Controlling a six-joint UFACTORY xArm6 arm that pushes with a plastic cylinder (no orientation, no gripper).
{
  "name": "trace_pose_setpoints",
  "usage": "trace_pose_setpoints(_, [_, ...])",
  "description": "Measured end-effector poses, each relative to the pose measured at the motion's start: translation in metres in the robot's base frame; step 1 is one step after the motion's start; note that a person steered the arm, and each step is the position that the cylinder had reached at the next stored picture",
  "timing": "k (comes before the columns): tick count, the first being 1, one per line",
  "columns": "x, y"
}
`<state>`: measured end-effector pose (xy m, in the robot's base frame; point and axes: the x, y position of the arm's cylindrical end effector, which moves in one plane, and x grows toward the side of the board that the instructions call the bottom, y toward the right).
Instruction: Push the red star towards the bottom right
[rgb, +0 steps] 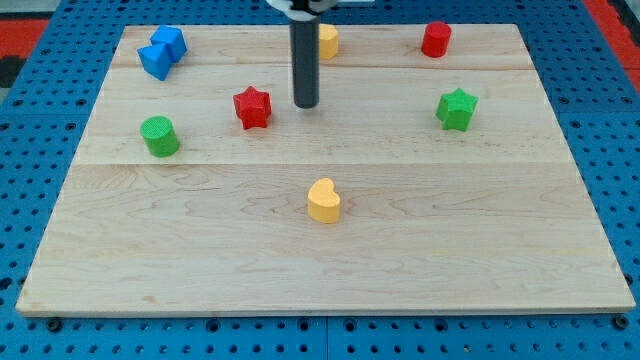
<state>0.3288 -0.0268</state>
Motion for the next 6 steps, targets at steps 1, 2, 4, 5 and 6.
trace_pose_setpoints(1, [-0.019, -0.042])
trace_pose_setpoints(2, [-0.019, -0.095])
trace_pose_setpoints(4, [0.039, -0.063])
trace_pose_setpoints(5, [0.058, -0.018])
trace_pose_setpoints(6, [0.072, -0.004])
